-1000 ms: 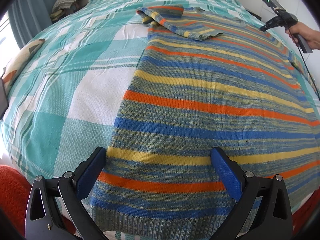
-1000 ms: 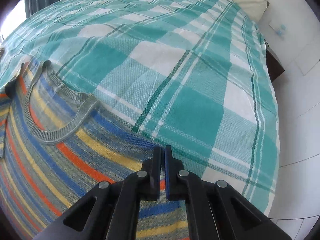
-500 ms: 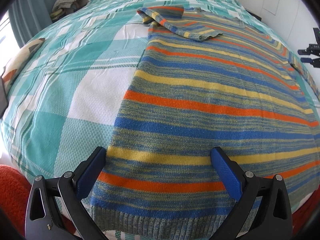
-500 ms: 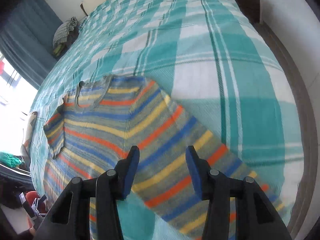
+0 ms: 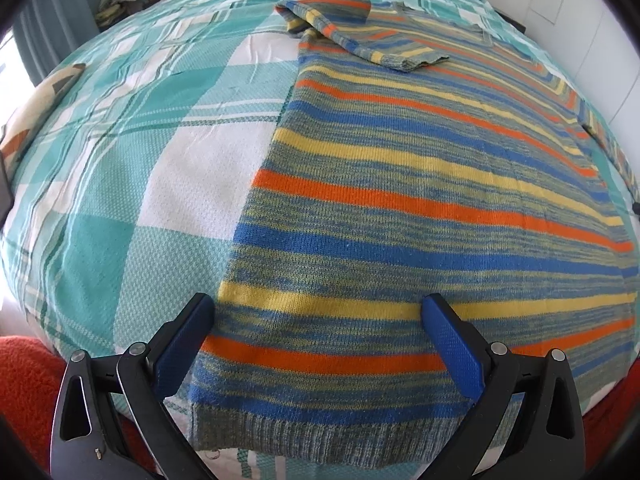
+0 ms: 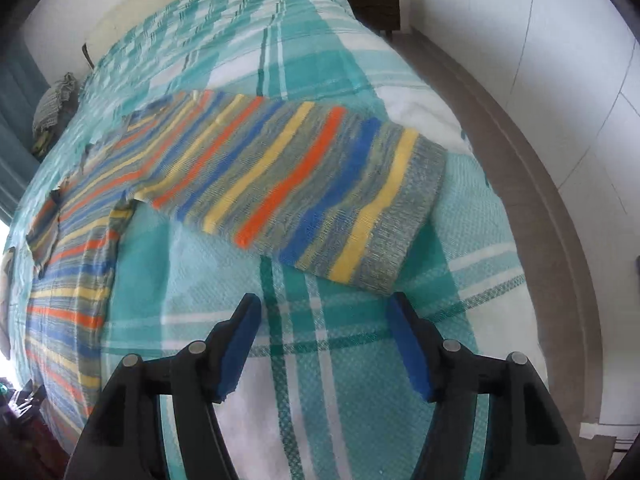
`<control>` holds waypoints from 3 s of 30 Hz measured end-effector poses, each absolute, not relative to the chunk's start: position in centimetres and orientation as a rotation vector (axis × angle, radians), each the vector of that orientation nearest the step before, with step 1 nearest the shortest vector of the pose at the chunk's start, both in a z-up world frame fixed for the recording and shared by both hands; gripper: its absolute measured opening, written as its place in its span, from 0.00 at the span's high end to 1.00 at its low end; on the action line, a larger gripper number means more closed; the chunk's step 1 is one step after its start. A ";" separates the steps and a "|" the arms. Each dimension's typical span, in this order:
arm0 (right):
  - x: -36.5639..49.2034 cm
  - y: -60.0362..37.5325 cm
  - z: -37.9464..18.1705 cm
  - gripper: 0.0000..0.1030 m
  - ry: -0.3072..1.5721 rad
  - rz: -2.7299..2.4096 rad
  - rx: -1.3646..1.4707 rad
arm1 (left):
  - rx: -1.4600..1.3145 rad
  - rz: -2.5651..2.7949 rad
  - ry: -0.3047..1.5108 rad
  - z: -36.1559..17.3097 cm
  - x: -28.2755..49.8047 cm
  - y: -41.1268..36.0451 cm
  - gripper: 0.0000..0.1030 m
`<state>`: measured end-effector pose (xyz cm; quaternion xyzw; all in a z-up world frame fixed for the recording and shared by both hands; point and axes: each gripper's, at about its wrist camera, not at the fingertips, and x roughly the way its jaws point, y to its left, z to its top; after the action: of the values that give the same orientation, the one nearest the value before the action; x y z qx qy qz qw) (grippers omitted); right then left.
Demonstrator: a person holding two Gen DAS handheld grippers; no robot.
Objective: Fold small clothes
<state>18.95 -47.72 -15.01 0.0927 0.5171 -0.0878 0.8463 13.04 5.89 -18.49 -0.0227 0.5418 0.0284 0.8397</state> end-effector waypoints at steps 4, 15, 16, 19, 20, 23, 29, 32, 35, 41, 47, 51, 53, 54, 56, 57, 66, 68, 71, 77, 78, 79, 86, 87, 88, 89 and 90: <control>13.4 -45.9 -11.4 0.38 0.964 -0.178 0.197 | -0.088 0.025 1.088 -12.5 10.2 7.1 0.02; 4.2 -38.0 -7.8 0.25 0.769 -0.141 0.189 | 0.059 -0.300 0.955 -2.1 16.1 3.8 0.01; 4.4 -37.5 -8.0 0.25 0.778 -0.143 0.183 | 0.078 -0.306 0.946 -1.1 17.2 3.8 0.01; 5.1 -36.5 -8.4 0.25 0.790 -0.118 0.161 | 0.036 -0.299 0.879 1.2 21.2 4.9 0.01; 5.2 -36.2 -8.6 0.25 0.790 -0.120 0.145 | -0.002 -0.318 0.867 1.1 22.9 5.5 0.01; 5.9 -35.8 -9.8 0.25 0.821 -0.112 0.145 | 0.012 -0.248 0.831 -1.8 27.6 5.8 0.01; 6.7 -36.0 -11.7 0.25 0.883 -0.089 0.186 | 0.467 -0.389 0.903 -12.3 30.3 -0.2 0.03; 6.7 -36.1 -12.1 0.25 0.892 -0.091 0.201 | 0.571 -0.463 0.941 -15.1 30.4 -1.6 0.20; 6.7 -36.0 -12.2 0.25 0.890 -0.087 0.201 | 0.490 -0.483 1.025 -16.5 31.9 -1.1 0.39; 6.8 -35.7 -12.2 0.25 0.887 -0.078 0.189 | 0.144 -0.424 1.042 -13.5 33.0 3.0 0.95; 6.5 -36.1 -12.0 0.25 0.869 -0.079 0.212 | -0.545 -0.038 0.846 -8.3 32.3 21.0 0.95; 6.8 -35.6 -12.4 0.25 0.888 -0.059 0.208 | -0.670 0.153 0.866 -10.5 31.2 27.7 0.96; 6.9 -35.3 -12.6 0.25 0.893 -0.049 0.196 | -0.718 0.189 0.871 -11.7 30.7 28.9 0.96; 6.9 -35.2 -12.6 0.25 0.894 -0.046 0.190 | -0.728 0.206 0.868 -12.0 30.3 29.2 0.96; 6.9 -35.0 -12.7 0.25 0.897 -0.043 0.182 | -0.762 0.222 0.862 -12.8 29.9 29.8 0.96; 6.9 -34.9 -12.8 0.25 0.900 -0.042 0.181 | -0.790 0.231 0.855 -13.0 29.6 30.3 0.96; 7.2 -35.1 -13.3 0.25 0.921 -0.046 0.188 | -0.806 0.317 0.934 -16.3 29.1 32.7 0.97; 7.3 -35.0 -13.4 0.25 0.926 -0.045 0.183 | -0.790 0.326 0.942 -17.1 28.8 32.6 0.97; 7.2 -34.9 -13.4 0.25 0.928 -0.041 0.172 | -0.846 0.304 0.924 -17.5 28.1 33.0 0.95; 7.6 -34.8 -14.0 0.25 0.947 -0.036 0.174 | -0.848 0.262 0.854 -16.0 28.1 33.6 0.32; 7.7 -34.7 -14.2 0.25 0.953 -0.033 0.175 | -0.829 0.244 0.873 -16.1 28.9 33.3 0.32; 7.8 -34.6 -14.3 0.25 0.958 -0.030 0.176 | -0.820 0.216 0.908 -16.5 29.9 32.8 0.32; 7.9 -33.7 -14.5 0.25 0.963 -0.033 0.132 | -0.674 0.320 0.985 -18.2 31.6 31.2 0.98; 7.9 -33.8 -14.4 0.25 0.960 -0.037 0.133 | -0.676 0.317 0.981 -18.3 31.4 31.4 0.96; 7.8 -33.9 -14.3 0.25 0.956 -0.040 0.137 | -0.641 0.323 0.984 -18.1 31.2 31.2 0.92; 7.8 -34.1 -14.2 0.25 0.950 -0.043 0.143 | -0.596 0.330 0.986 -17.7 31.0 30.8 0.85; 7.7 -34.3 -14.0 0.25 0.940 -0.048 0.150 | -0.554 0.342 0.980 -17.0 30.4 30.4 0.79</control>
<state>7.67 -34.27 -14.04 0.0723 0.4524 -0.0230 0.8886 30.41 30.38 -17.04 -0.2615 0.4620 0.1612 0.8320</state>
